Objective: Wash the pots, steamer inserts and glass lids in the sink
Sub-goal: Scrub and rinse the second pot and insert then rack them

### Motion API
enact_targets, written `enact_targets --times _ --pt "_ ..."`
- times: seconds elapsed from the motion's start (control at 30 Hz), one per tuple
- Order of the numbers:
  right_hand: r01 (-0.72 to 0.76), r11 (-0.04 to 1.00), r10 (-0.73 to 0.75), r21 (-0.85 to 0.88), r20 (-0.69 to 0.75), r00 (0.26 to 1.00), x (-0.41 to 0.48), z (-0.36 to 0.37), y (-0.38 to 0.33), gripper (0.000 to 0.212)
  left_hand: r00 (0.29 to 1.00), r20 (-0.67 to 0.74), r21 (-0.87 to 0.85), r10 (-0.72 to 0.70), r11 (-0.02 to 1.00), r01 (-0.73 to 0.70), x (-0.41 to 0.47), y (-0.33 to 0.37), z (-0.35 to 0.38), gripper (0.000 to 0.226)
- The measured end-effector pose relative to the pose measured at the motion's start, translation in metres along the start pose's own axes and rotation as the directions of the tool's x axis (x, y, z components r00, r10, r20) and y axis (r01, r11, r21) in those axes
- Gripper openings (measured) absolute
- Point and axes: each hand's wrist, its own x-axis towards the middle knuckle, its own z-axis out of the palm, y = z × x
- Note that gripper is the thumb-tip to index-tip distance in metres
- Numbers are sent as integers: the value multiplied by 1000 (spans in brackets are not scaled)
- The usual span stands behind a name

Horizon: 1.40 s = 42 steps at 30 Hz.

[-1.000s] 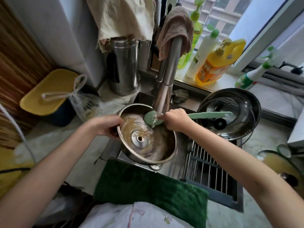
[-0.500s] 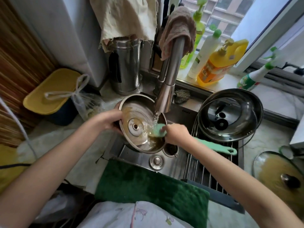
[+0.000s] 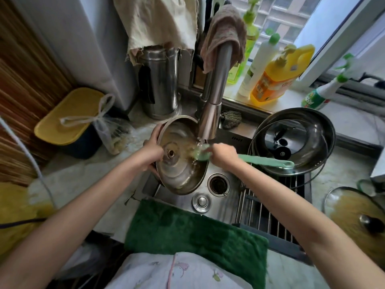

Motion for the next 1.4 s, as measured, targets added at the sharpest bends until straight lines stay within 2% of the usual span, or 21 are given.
enact_targets --times 0.07,0.1,0.2,0.3,0.4,0.43,0.47,0.53,0.6,0.67,0.7,0.77,0.83,0.87,0.93,1.03,1.1,1.17,1.27,1.33,1.4 --pt "74 990 -98 -117 -219 971 1 -2 2 41 998 -15 99 54 994 -52 2 -1 3 94" --pt "84 982 -127 -167 -265 956 1 -2 3 43 997 -33 128 65 990 -60 0 0 5 91" --pt "26 986 -67 -165 -251 966 -5 18 1 53 992 -95 190 88 979 -69 -1 -1 13 86" --pt "-64 988 74 141 -66 995 -23 45 -17 51 980 -169 79 101 993 -89 2 -6 20 90" --pt "-45 884 -14 466 121 993 -42 67 -46 39 961 -259 -30 96 994 -107 8 -15 29 93" --pt "-35 806 -58 591 138 989 -47 68 -56 37 958 -271 -40 98 993 -113 8 -18 31 94" --pt "-43 674 -94 738 143 985 -51 65 -62 36 957 -270 -45 110 991 -126 10 -21 34 95" --pt "-90 512 -134 854 183 974 -49 52 -60 40 953 -268 -79 144 982 -171 11 -26 34 94" --pt "-125 576 -168 808 267 949 -41 43 -45 36 946 -273 -114 173 971 -211 14 -27 28 93" --pt "-60 782 -151 620 283 947 -30 31 -24 29 949 -254 -140 187 964 -228 16 -27 19 96" --pt "-17 889 -114 457 257 960 -24 23 -13 31 952 -230 -146 200 960 -237 15 -26 15 98" --pt "19 997 -24 70 67 997 -12 6 5 30 951 -174 -70 256 960 -271 13 -27 12 100" --pt "40 979 -76 -201 -172 982 -5 -10 14 38 943 -141 85 302 953 -292 9 -26 14 96" --pt "49 965 -113 -257 -239 965 -3 -14 15 40 937 -151 130 316 946 -298 7 -25 15 93" --pt "40 972 -110 -231 -303 947 -4 -14 14 43 918 -203 125 341 939 -321 7 -22 16 90" --pt "-20 997 2 -78 -233 972 -18 3 -2 37 923 -246 -44 296 948 -315 13 -22 14 95" --pt "-33 996 41 88 -91 995 -25 16 -17 31 933 -270 -144 239 948 -284 15 -24 14 98" --pt "-38 964 8 262 114 993 -28 24 -31 31 932 -273 -144 237 948 -283 15 -24 18 100" --pt "-72 803 -157 591 327 932 -31 20 -34 28 941 -243 -121 237 955 -272 12 -27 23 99" --pt "-75 787 -211 613 381 900 -30 17 -23 31 939 -228 -175 256 938 -298 10 -33 20 101" --pt "-39 873 -166 486 371 914 -26 13 -7 29 950 -208 -201 234 940 -275 6 -35 16 102"
